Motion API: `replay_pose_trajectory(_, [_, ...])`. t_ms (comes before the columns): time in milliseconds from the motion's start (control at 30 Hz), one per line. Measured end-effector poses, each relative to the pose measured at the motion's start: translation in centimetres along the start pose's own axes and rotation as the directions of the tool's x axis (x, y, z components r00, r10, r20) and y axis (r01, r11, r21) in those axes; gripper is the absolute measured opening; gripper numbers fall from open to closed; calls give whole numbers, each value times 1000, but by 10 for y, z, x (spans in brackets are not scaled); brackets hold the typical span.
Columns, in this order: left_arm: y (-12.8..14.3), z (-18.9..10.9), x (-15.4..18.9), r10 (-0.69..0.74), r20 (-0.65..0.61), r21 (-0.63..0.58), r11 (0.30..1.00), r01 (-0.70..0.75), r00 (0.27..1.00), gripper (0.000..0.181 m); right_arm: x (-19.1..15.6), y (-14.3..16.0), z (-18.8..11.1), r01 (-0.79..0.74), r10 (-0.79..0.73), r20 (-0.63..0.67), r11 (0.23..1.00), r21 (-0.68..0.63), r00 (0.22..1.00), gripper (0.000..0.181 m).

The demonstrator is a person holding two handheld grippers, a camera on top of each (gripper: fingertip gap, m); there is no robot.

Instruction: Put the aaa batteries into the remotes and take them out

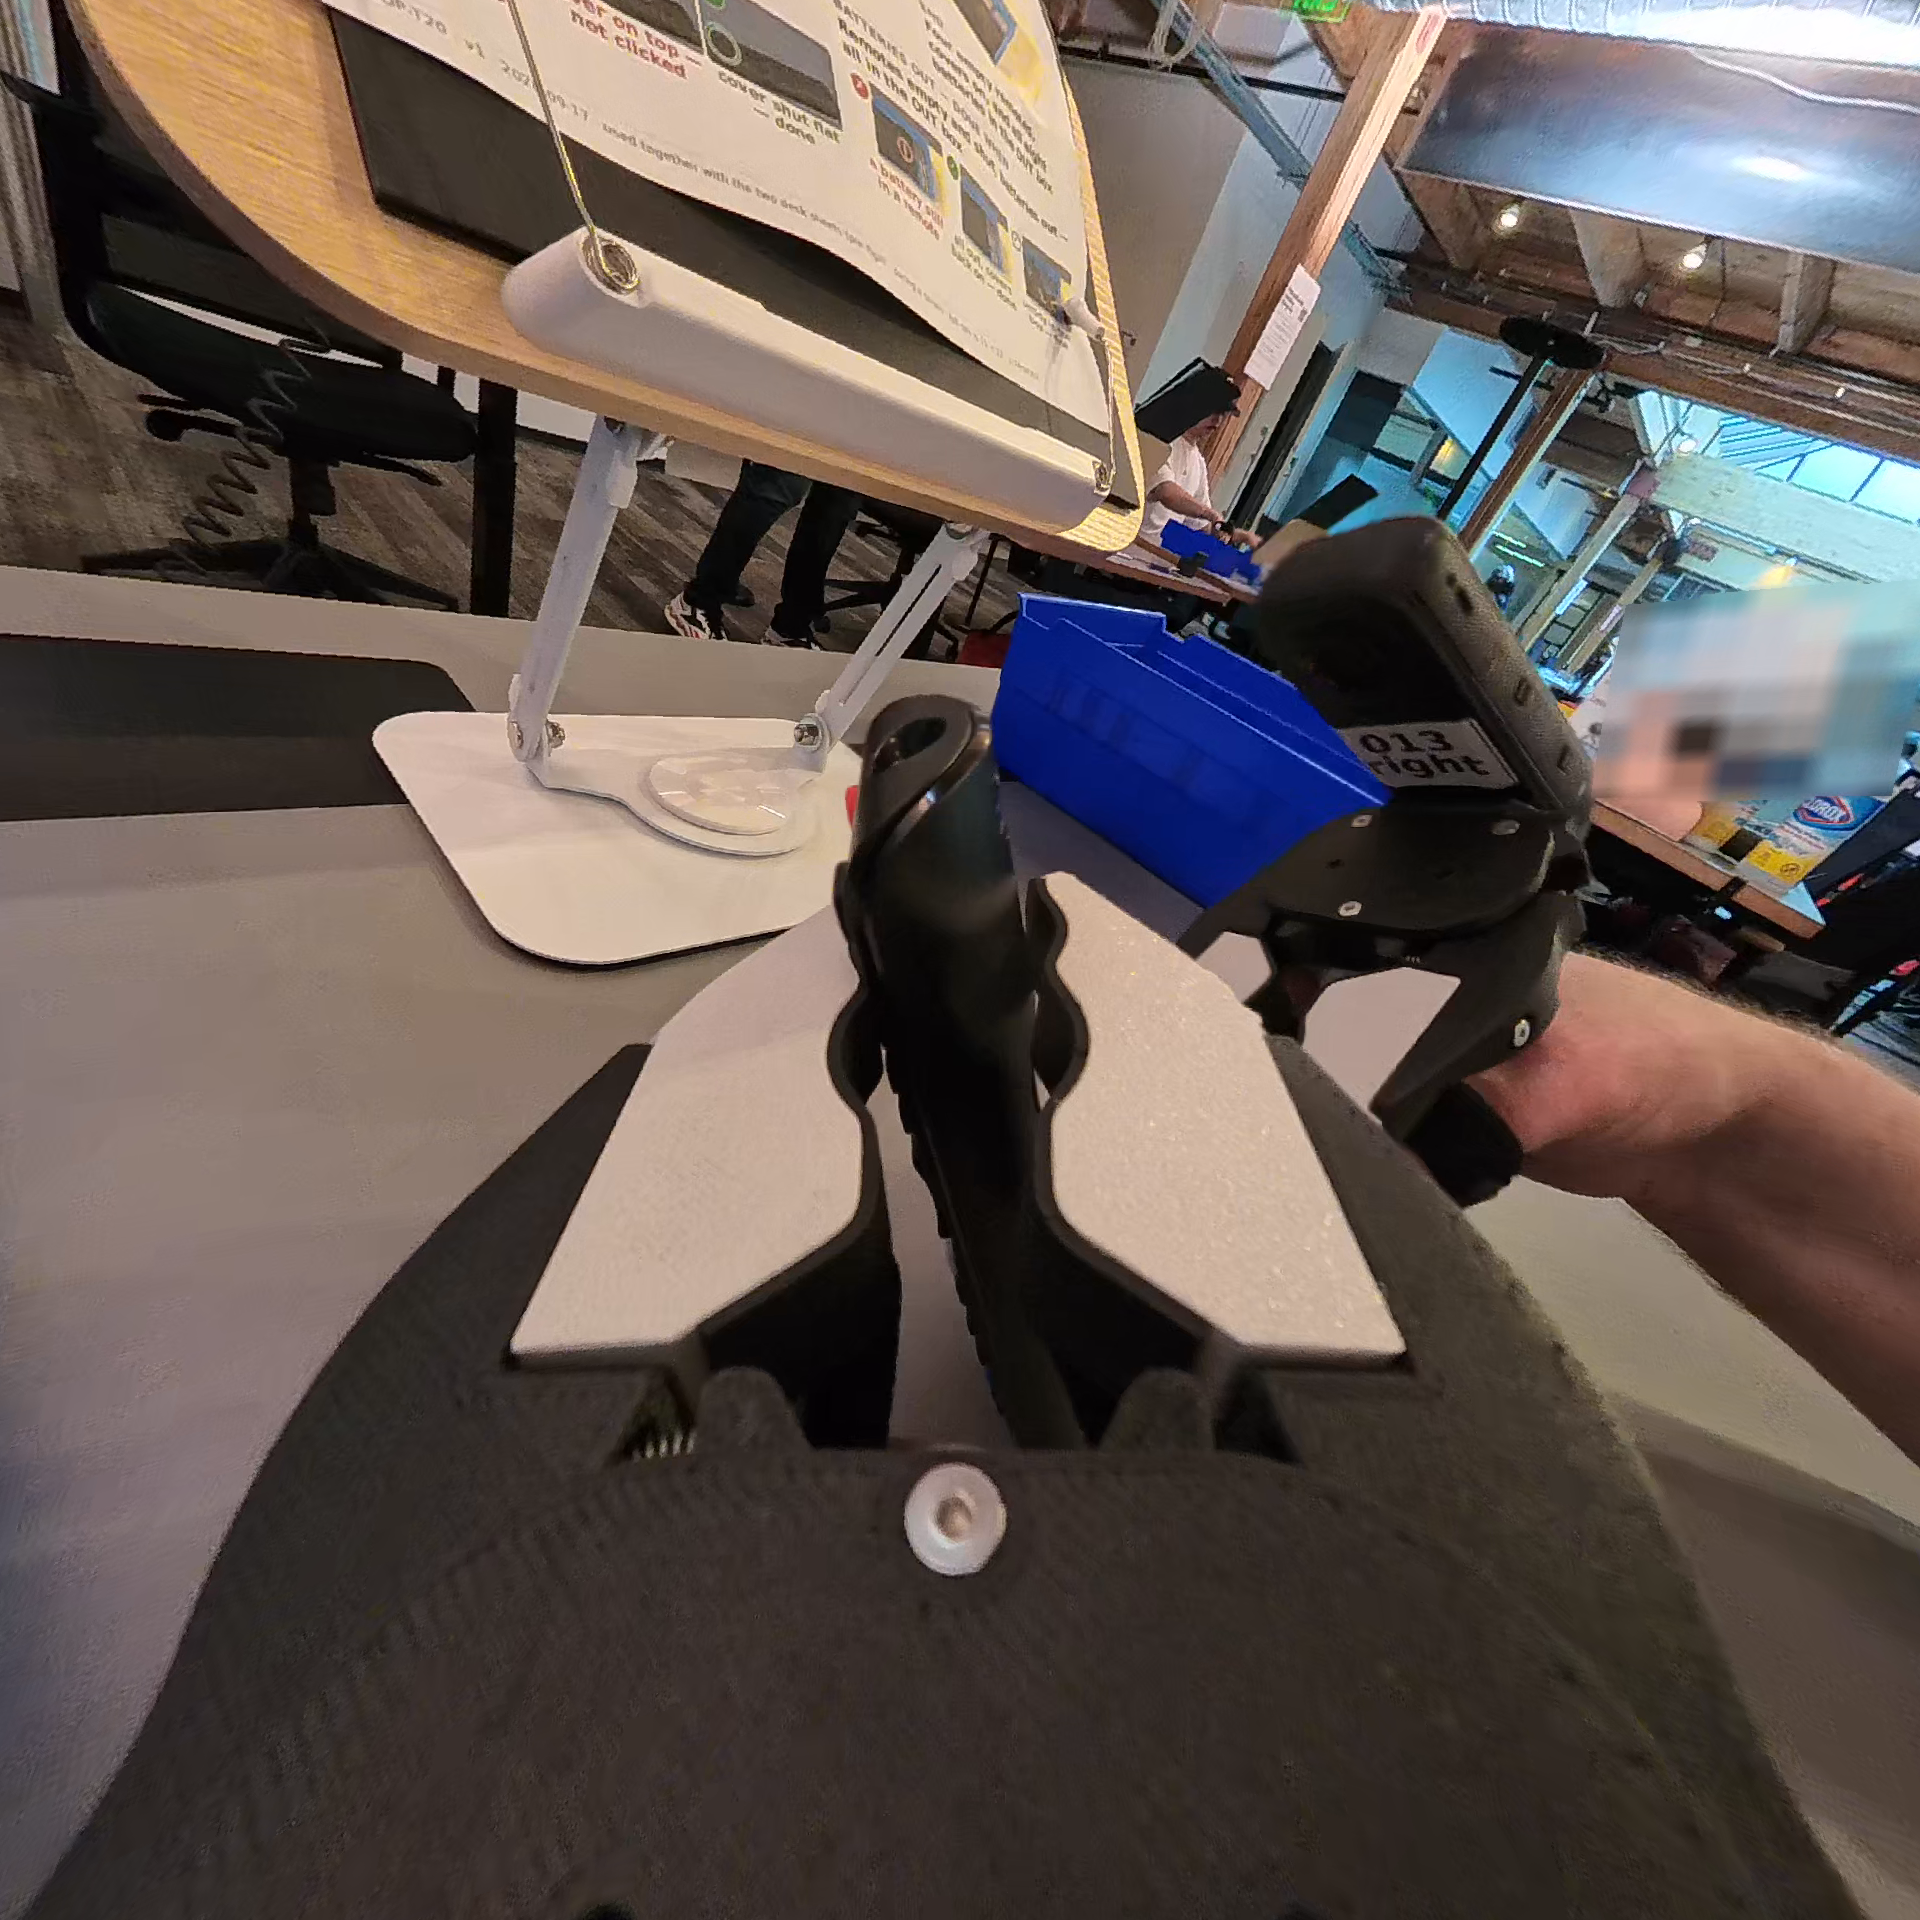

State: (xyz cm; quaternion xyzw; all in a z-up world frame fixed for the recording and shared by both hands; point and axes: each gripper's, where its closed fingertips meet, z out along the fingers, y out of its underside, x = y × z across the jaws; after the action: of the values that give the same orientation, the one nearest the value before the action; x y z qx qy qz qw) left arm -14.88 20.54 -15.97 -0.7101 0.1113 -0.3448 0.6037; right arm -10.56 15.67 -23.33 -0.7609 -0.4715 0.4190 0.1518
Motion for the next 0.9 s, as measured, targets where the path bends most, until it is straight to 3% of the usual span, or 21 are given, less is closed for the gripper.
replay_pose_trajectory(100, [-1, 1, 3, 12, -5, -2, 1000, -12, 1000, 26, 6, 29, -1, 17, -22, -56, 996, -90, 998, 29])
replay_pose_trajectory(167, [-1, 1, 1, 3, -4, 0, 1000, -3, 1000, 26, 2, 37, -3, 21, -25, -50, 997, -71, 998, 33])
replay_pose_trajectory(300, [-1, 1, 1, -18, -3, 7, 1000, 18, 1000, 26, -6, 22, -16, 127, -124, -115, 992, 20, 986, 42])
replay_pose_trajectory(467, [-2, 1, 2, 2, 4, 7, 1000, -2, 1000, 26, -25, 26, -6, 272, -287, -162, 956, -111, 944, 44])
replay_pose_trajectory(567, [-4, -1, -1, -5, 11, 13, 1000, 5, 1000, 26, -42, 47, -2, 292, -310, -81, 939, -179, 947, 38])
replay_pose_trajectory(800, [-4, -1, -1, -11, 16, 13, 1000, 11, 1000, 26, -57, 75, 37, 333, -383, -127, 894, -299, 915, 31])
replay_pose_trajectory(900, [-5, -2, -3, -16, 18, 18, 1000, 15, 1000, 26, -62, 76, 46, 384, -447, -134, 860, -337, 884, 10])
